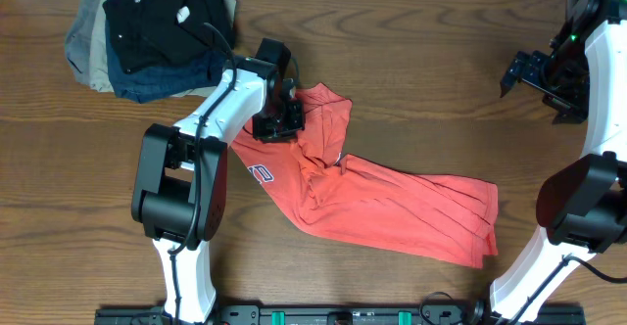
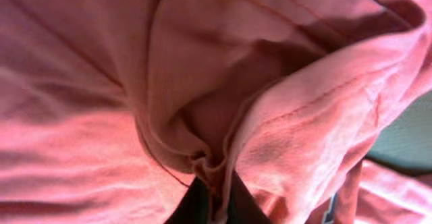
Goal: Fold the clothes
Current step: 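Reach the left gripper to the T-shirt's upper left corner and grasp, then pull the grasped shirt corner toward the front left with the left gripper, then lower the right gripper onto the shirt's right hem and grasp it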
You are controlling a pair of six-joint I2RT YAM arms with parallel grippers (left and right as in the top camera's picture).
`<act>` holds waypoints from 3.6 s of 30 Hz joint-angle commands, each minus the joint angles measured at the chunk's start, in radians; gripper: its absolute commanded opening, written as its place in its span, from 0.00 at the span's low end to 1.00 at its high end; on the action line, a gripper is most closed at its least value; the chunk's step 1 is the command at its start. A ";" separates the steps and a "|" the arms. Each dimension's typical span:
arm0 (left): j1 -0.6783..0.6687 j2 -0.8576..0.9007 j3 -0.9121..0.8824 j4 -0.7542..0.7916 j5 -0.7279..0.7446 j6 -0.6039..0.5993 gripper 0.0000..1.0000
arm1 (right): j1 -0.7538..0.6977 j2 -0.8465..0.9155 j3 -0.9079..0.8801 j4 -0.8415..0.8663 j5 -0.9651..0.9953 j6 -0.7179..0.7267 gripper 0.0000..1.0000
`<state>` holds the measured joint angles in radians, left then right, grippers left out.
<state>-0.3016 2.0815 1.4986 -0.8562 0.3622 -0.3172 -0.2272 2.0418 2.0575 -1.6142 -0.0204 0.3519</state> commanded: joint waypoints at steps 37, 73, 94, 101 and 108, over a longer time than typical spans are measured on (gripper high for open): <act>0.015 -0.835 -0.006 -0.457 -0.203 0.008 0.06 | -0.007 -0.014 0.003 0.000 -0.003 -0.008 0.99; 0.015 -1.154 0.007 -0.684 -0.723 -0.269 0.06 | 0.243 -0.384 -0.315 -0.015 -0.317 -0.065 0.95; 0.015 -1.155 0.006 -0.732 -0.797 -0.324 0.06 | 0.567 -0.676 -1.074 0.392 -0.153 0.146 0.63; 0.015 -1.155 0.006 -0.732 -0.797 -0.325 0.06 | 0.575 -0.670 -1.114 0.457 -0.133 0.110 0.65; 0.015 -1.155 0.006 -0.732 -0.797 -0.324 0.07 | 0.582 -0.633 -1.166 0.544 -0.153 0.077 0.76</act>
<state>-0.2905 0.9276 1.4967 -1.5871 -0.4000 -0.6319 0.3408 1.3888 0.9203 -1.0855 -0.1730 0.4477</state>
